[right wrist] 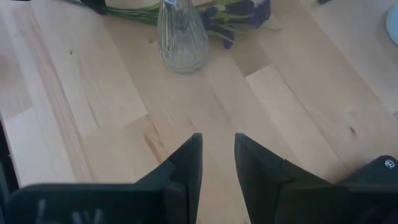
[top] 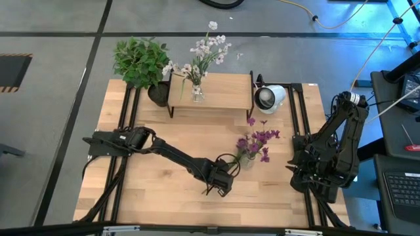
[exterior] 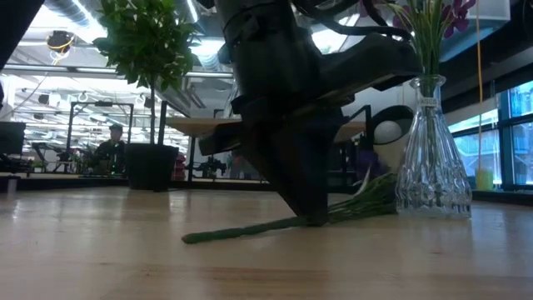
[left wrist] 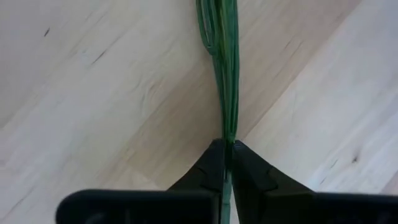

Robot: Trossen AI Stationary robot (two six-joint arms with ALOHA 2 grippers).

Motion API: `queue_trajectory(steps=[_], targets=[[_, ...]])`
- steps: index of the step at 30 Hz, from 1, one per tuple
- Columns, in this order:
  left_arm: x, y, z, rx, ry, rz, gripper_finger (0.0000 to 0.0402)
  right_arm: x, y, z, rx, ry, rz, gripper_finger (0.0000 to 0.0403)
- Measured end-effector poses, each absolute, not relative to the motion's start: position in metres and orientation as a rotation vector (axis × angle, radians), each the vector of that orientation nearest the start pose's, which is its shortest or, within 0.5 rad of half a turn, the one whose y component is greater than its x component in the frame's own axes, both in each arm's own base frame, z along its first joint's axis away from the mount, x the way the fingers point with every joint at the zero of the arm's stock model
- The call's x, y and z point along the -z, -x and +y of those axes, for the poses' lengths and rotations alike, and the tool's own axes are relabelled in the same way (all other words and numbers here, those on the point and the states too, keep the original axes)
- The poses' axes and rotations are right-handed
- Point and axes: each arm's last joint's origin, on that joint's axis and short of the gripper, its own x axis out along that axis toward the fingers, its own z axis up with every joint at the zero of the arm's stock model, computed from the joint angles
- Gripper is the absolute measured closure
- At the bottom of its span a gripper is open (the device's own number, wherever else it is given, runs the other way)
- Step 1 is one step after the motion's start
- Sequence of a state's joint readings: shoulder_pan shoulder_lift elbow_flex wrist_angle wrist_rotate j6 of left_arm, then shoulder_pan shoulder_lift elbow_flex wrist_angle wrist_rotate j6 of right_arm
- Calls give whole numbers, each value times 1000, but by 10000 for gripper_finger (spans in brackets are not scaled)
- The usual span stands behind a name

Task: Pick and place flowers into a vace then onto a shelf
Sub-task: Put the purple flowers into the transparent vase

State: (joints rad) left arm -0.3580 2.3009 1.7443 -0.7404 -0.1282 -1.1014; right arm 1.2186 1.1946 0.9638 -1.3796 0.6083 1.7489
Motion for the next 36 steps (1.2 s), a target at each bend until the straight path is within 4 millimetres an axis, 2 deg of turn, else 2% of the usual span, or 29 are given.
queue_trajectory(steps=[3, 9, 13, 17, 20, 25, 31, 36], targets=[[-136, -433, -159, -490, 613, 1206, 393, -260, -75, 156, 428, -297, 928, 306], [-159, -419, -158, -576, 509, 1273, 395, -260, -75, 156, 427, -299, 927, 306], [-199, -408, -155, -654, 453, 1242, 396, -260, -75, 156, 427, -298, 926, 306], [-223, -399, -153, -692, 415, 1240, 397, -260, -75, 156, 427, -298, 926, 306], [-254, -390, -151, -674, 430, 1204, 397, -260, -75, 156, 427, -298, 926, 306], [-292, -372, -147, -643, 437, 1157, 397, -260, -75, 156, 425, -304, 927, 306], [-353, -334, -141, -609, 470, 985, 398, -260, -75, 157, 420, -317, 933, 306], [-402, -300, -134, -609, 455, 706, 398, -260, -75, 157, 421, -319, 932, 306]])
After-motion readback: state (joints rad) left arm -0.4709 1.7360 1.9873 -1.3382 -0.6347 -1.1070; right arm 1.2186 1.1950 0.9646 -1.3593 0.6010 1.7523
